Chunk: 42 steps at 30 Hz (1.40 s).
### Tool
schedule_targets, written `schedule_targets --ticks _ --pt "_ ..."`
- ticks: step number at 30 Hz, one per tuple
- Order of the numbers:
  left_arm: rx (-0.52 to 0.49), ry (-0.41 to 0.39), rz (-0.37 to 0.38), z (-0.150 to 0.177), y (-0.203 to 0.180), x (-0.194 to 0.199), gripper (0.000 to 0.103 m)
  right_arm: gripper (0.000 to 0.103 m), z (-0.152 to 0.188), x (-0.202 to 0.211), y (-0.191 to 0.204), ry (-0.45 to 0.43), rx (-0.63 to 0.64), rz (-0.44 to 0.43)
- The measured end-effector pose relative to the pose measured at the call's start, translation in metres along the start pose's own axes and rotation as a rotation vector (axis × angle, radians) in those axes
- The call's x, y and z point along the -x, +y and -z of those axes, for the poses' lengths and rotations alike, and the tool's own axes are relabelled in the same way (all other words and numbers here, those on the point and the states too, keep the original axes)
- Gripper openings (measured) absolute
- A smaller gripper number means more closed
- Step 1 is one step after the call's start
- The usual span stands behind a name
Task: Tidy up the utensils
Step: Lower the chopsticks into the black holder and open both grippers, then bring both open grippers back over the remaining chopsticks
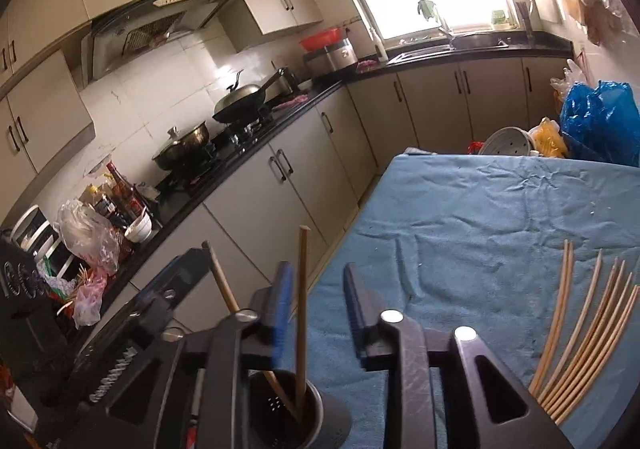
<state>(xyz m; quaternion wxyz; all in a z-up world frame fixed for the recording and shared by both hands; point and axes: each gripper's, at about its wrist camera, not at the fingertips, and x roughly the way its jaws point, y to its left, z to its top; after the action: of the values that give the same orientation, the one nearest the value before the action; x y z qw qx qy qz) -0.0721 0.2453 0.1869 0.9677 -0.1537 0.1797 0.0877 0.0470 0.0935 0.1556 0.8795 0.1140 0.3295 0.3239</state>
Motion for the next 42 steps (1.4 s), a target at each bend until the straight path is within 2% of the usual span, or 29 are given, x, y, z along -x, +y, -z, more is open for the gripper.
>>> schedule_targets --ticks 3,6,12,15,18,20,26,32,38,42 --pt "0.019 -0.02 -0.013 -0.002 -0.001 0.019 0.035 0.034 -0.003 0.018 -0.01 -0.021 -0.01 0.012" --pt "0.043 -0.02 0.019 -0.001 -0.006 0.035 0.036 0.044 0.0 0.04 -0.03 -0.043 -0.025 0.048" --pt "0.032 0.033 0.151 0.018 -0.045 0.062 0.039 0.047 0.021 0.081 -0.115 -0.032 -0.129 0.201" --pt "0.016 0.118 0.236 0.039 -0.076 0.055 0.042 0.047 0.042 0.094 -0.168 0.008 -0.222 0.286" --pt "-0.022 0.243 0.291 0.066 -0.112 0.034 0.042 0.047 0.065 0.099 -0.212 0.069 -0.282 0.365" --pt "-0.036 0.315 0.312 0.082 -0.129 0.017 0.042 0.047 0.076 0.099 -0.234 0.11 -0.318 0.375" --pt "-0.009 0.498 0.291 0.122 -0.167 -0.053 0.041 0.047 0.089 0.087 -0.272 0.163 -0.36 0.352" --pt "-0.019 0.567 0.184 0.141 -0.184 -0.121 0.036 0.045 0.087 0.072 -0.28 0.182 -0.31 0.37" --pt "-0.096 0.648 0.136 0.165 -0.197 -0.177 0.014 0.042 0.082 0.057 -0.269 0.197 -0.199 0.44" --pt "-0.147 0.627 0.118 0.168 -0.198 -0.184 0.005 0.04 0.079 0.049 -0.263 0.21 -0.138 0.478"
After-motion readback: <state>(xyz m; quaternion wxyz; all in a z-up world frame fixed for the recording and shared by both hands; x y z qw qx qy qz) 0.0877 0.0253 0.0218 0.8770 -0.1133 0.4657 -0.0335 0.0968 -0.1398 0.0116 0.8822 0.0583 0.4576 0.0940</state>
